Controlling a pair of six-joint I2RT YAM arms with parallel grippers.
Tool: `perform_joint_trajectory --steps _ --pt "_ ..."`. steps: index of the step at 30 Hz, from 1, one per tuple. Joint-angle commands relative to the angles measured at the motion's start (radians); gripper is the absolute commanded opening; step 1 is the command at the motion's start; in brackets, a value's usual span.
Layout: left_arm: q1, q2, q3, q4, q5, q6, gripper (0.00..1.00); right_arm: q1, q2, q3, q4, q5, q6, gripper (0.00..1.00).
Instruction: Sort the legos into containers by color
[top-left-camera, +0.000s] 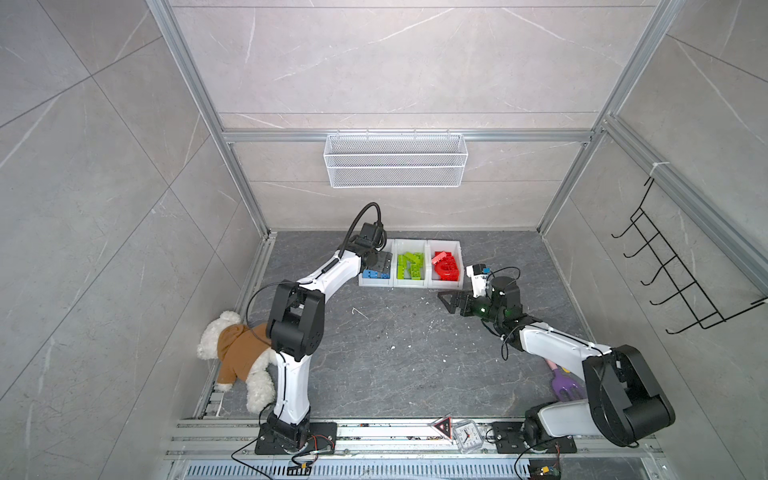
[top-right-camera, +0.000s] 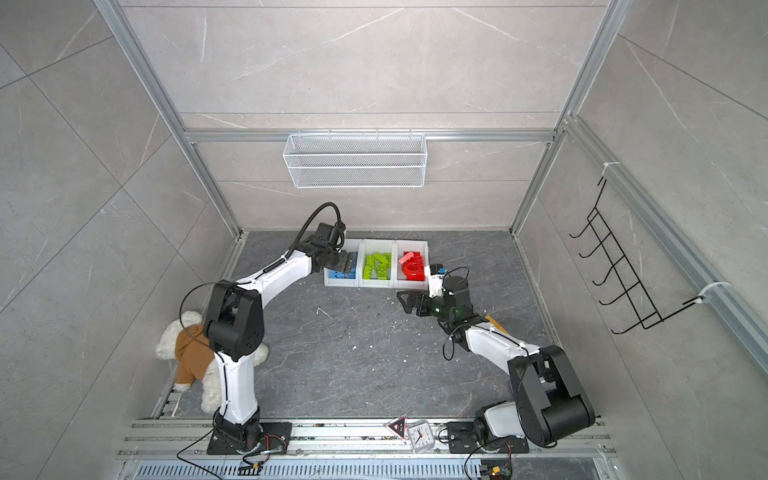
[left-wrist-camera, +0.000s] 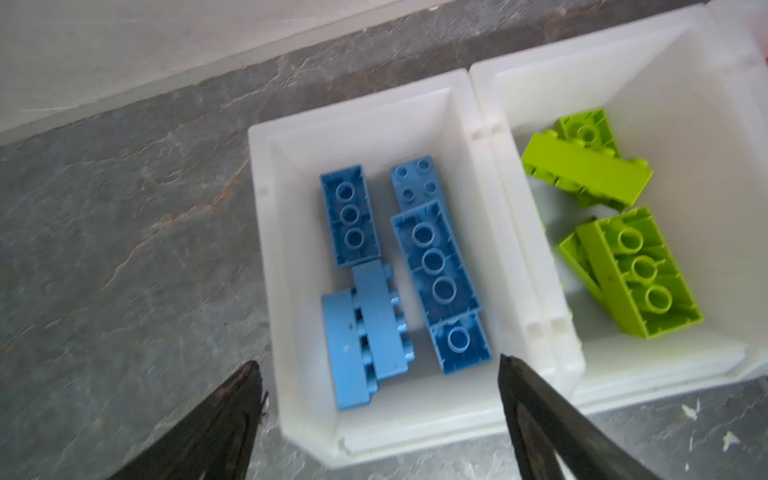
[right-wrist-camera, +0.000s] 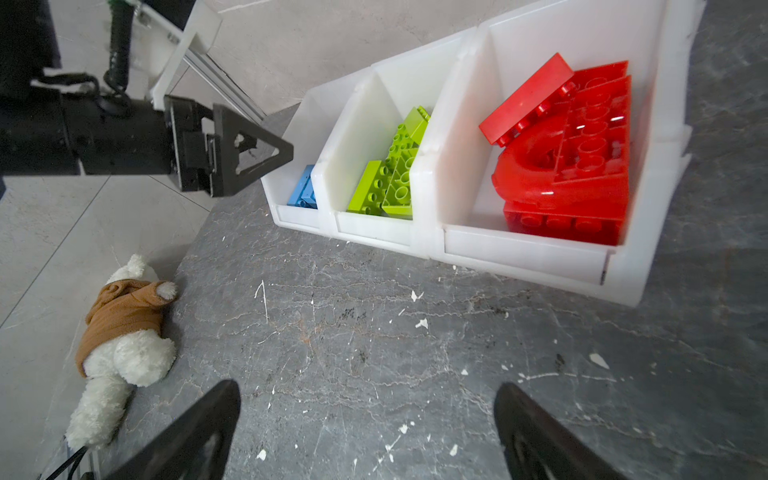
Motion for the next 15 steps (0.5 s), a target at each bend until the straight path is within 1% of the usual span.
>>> perform_joint_trajectory --steps 1,4,6,9,11,13,15 --pt "0.016 -0.231 -0.171 0.155 -0.122 -0.006 0.95 -0.002 -0.036 0.014 -0.013 0.047 -0.033 0.97" --pt "0.061 -0.415 -0.417 0.272 -0.216 -0.033 0.97 -0.002 -0.063 0.002 -0.027 0.13 -0.057 0.98" --pt "0.109 -0.548 -0.599 0.367 -0.283 -0.04 0.99 -0.008 -0.087 0.005 -0.084 0.224 -0.082 0.98" --pt "0.178 -0.728 -0.813 0.461 -0.374 -0.03 0.99 -0.026 -0.145 -0.021 -0.131 0.35 -0.124 0.99" --pt "0.219 -0.822 -0.936 0.522 -0.438 -0.027 0.99 -0.042 -0.194 -0.055 -0.132 0.449 -0.146 1.0" --pt "0.26 -0.891 -1.048 0.587 -0.451 -0.028 0.99 -0.059 -0.229 -0.085 -0.134 0.558 -0.172 1.0" --pt "0.277 -0.93 -1.161 0.703 -0.458 -0.015 0.99 -0.079 -0.247 -0.112 -0.13 0.69 -0.19 1.0"
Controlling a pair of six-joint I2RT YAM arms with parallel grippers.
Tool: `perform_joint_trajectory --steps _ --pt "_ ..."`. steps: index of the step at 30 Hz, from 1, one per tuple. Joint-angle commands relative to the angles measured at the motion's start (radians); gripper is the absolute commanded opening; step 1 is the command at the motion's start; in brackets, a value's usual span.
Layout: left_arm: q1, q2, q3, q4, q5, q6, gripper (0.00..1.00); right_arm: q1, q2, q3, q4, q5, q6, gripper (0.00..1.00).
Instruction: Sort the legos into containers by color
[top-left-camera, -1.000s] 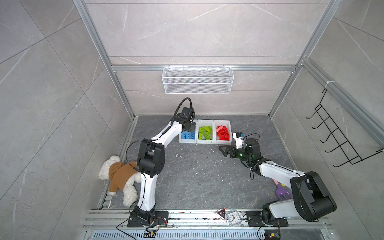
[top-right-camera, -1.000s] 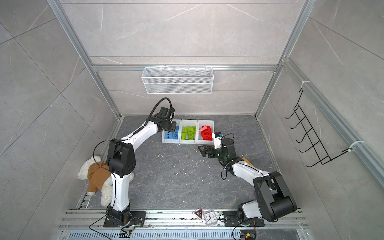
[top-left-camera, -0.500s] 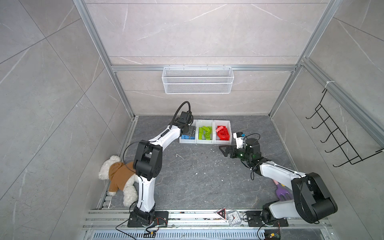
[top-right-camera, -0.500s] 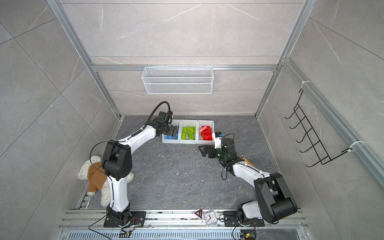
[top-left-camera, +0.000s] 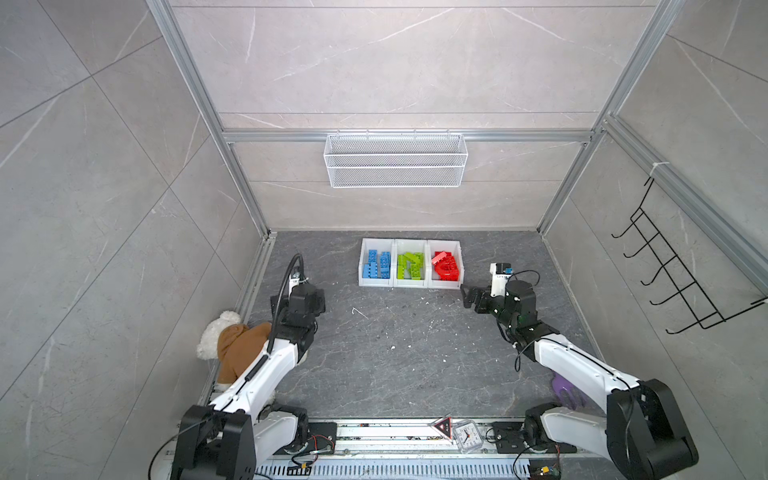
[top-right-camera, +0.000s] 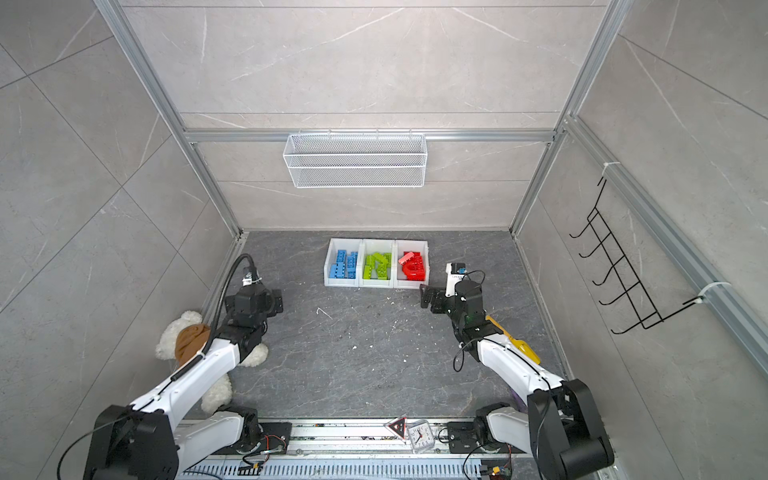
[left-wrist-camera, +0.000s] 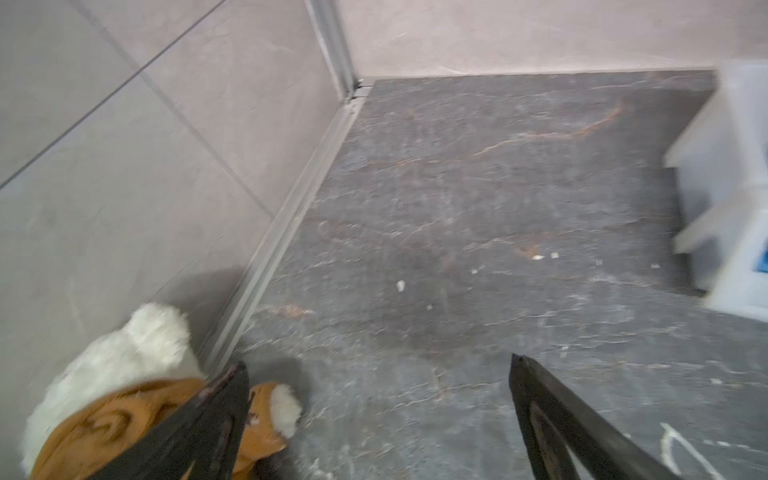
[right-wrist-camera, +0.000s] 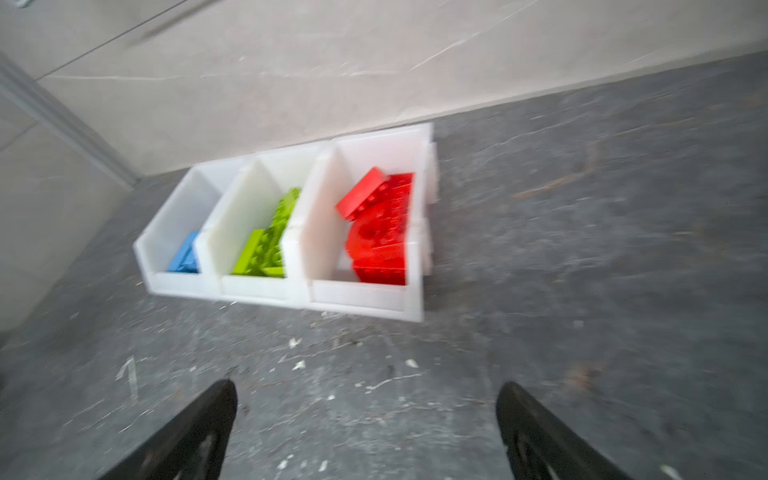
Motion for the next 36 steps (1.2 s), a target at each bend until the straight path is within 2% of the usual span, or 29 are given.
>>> perform_joint_trajectory --steps 1,5,7,9,11,13,15,19,20,22,36 --pt "0.027 -0.043 -0.141 0.256 -0.064 0.005 0.99 -0.036 -0.034 -0.048 -0.024 0.278 -0.065 1.0" --pt "0.086 0.018 -0.255 0.46 0.013 -0.007 0.99 -0.082 0.009 -0.105 0.112 0.296 -0.105 1.0" --pt "0.101 0.049 -0.245 0.491 0.079 0.017 0.99 -0.091 0.076 -0.13 0.207 0.301 -0.13 1.0" --pt "0.122 0.117 -0.252 0.613 0.142 0.065 0.99 -0.096 0.157 -0.167 0.366 0.302 -0.162 1.0" --pt "0.137 0.183 -0.231 0.661 0.209 0.091 0.99 -0.095 0.164 -0.135 0.313 0.283 -0.2 1.0" --pt "0.144 0.221 -0.16 0.561 0.276 0.096 0.98 -0.097 0.178 -0.187 0.468 0.295 -0.247 1.0" --pt "0.147 0.257 -0.138 0.569 0.318 0.082 0.97 -0.103 0.195 -0.26 0.643 0.296 -0.252 1.0" --pt "0.16 0.447 -0.171 0.817 0.374 0.081 0.98 -0.104 0.331 -0.241 0.726 0.233 -0.273 1.0" --pt "0.161 0.469 -0.169 0.861 0.368 0.086 0.99 -0.11 0.355 -0.236 0.732 0.247 -0.261 1.0" --pt "0.175 0.43 -0.146 0.747 0.379 0.06 1.0 -0.111 0.342 -0.237 0.71 0.265 -0.257 1.0" --pt "0.183 0.438 -0.143 0.754 0.384 0.057 1.0 -0.115 0.352 -0.224 0.699 0.261 -0.25 1.0"
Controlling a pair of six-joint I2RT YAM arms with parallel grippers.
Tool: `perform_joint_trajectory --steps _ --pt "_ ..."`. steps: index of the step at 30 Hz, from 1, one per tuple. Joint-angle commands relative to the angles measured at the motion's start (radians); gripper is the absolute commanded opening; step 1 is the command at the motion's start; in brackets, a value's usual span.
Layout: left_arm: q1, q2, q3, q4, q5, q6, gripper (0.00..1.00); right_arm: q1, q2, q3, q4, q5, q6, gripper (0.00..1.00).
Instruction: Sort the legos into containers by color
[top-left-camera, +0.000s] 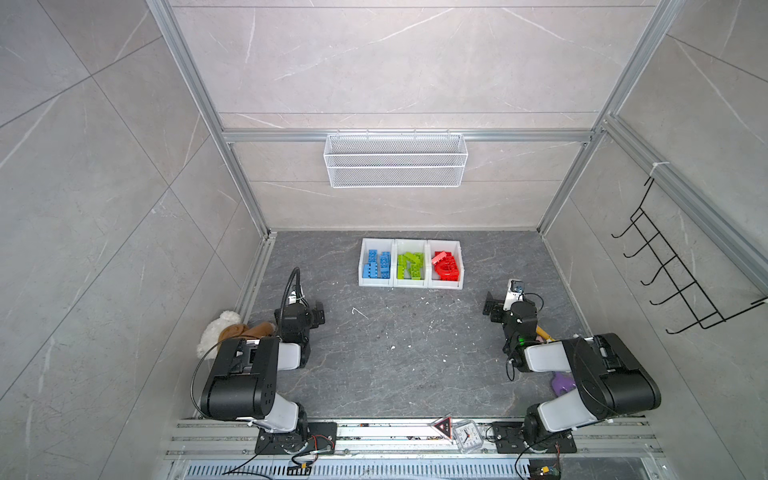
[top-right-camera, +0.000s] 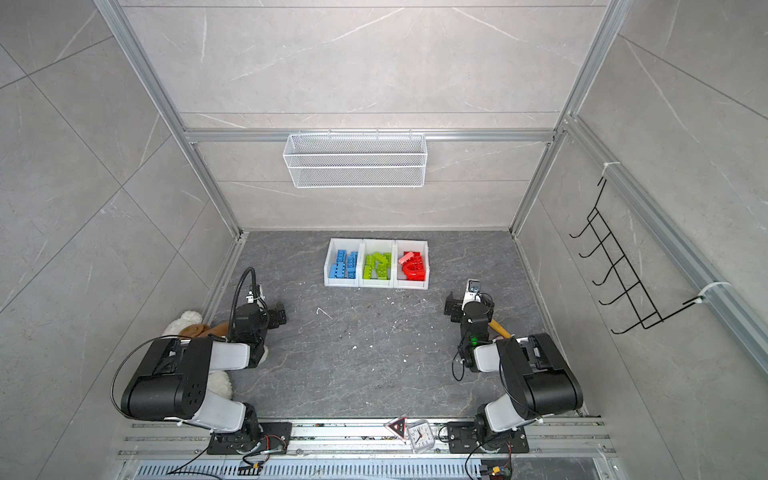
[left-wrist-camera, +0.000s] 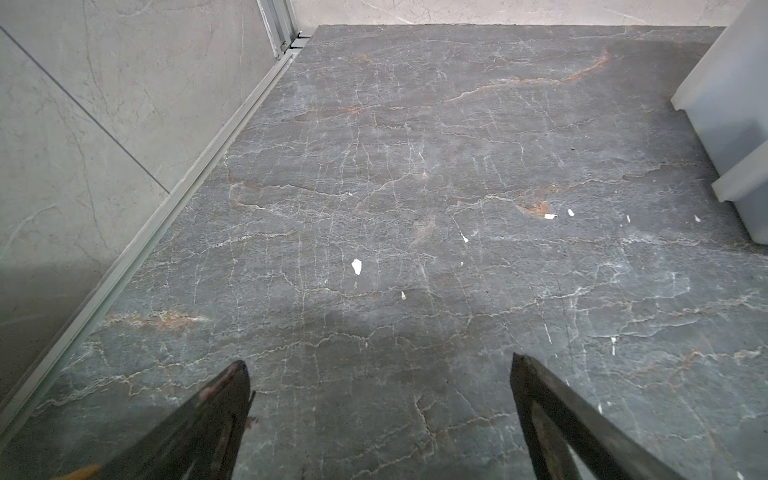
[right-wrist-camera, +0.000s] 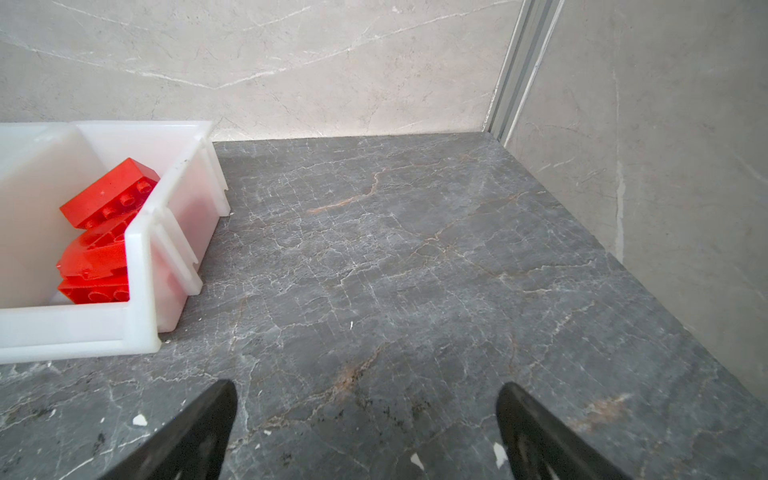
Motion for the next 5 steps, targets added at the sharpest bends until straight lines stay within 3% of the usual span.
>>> perform_joint_trajectory --steps 1,5 --pt "0.004 -0.013 0.022 0.052 0.009 -0.004 1.0 -0.006 0.005 0.024 -0.004 -0.005 -0.009 1.0" --pt "0.005 -0.012 0.023 0.054 0.01 -0.004 1.0 -0.011 0.003 0.021 0.001 -0.012 -0.007 1.0"
